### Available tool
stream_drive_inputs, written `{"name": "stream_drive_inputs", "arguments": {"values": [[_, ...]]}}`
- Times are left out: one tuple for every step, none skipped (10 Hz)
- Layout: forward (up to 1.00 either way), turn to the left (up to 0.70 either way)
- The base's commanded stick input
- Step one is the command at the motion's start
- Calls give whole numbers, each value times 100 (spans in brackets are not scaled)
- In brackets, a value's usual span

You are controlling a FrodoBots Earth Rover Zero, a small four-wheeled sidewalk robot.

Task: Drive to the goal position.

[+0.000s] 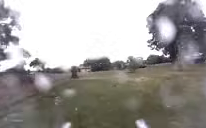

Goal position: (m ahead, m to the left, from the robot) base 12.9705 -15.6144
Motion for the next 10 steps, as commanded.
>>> {"name": "stream_drive_inputs", "arguments": {"values": [[100,1],[100,1],[100,1],[100,1],[100,1],[100,1],[100,1],[100,1],[100,1],[100,1]]}}
